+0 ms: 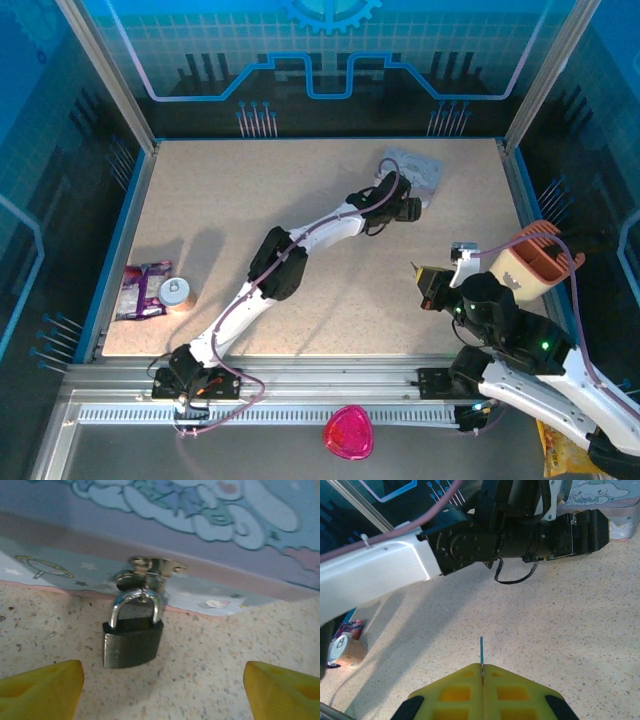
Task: Unlock the padlock with the key
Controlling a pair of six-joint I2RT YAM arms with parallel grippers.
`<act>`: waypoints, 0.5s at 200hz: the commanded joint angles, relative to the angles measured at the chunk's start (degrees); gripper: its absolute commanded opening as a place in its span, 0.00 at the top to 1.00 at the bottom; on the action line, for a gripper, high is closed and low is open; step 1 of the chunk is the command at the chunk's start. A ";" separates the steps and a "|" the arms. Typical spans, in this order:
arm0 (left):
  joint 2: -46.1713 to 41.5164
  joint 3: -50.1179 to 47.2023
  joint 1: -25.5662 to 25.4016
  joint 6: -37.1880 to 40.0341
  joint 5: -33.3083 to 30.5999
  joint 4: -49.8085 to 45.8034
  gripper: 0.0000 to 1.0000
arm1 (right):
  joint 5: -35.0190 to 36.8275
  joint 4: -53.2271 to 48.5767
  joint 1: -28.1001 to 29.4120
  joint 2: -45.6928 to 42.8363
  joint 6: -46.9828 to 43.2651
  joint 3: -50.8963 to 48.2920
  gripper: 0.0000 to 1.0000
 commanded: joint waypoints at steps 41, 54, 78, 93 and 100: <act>10.14 14.49 0.03 -9.91 -0.10 -4.32 0.29 | 0.12 -1.00 -0.43 -2.73 2.28 -2.57 1.00; 10.73 14.16 0.46 -12.44 1.19 -3.61 0.37 | 0.47 -1.53 -0.45 -3.05 2.29 -2.28 1.00; 11.07 13.73 0.76 -14.62 1.78 -3.38 0.51 | 1.03 -2.27 -0.49 -3.02 1.87 -1.47 1.00; 11.00 13.69 0.84 -14.70 1.65 -3.69 0.60 | 1.18 -2.33 -0.45 -2.80 1.78 -1.11 1.00; 10.92 13.64 0.90 -15.04 1.61 -4.13 0.64 | 1.26 -2.29 -0.43 -2.76 1.83 -1.10 1.00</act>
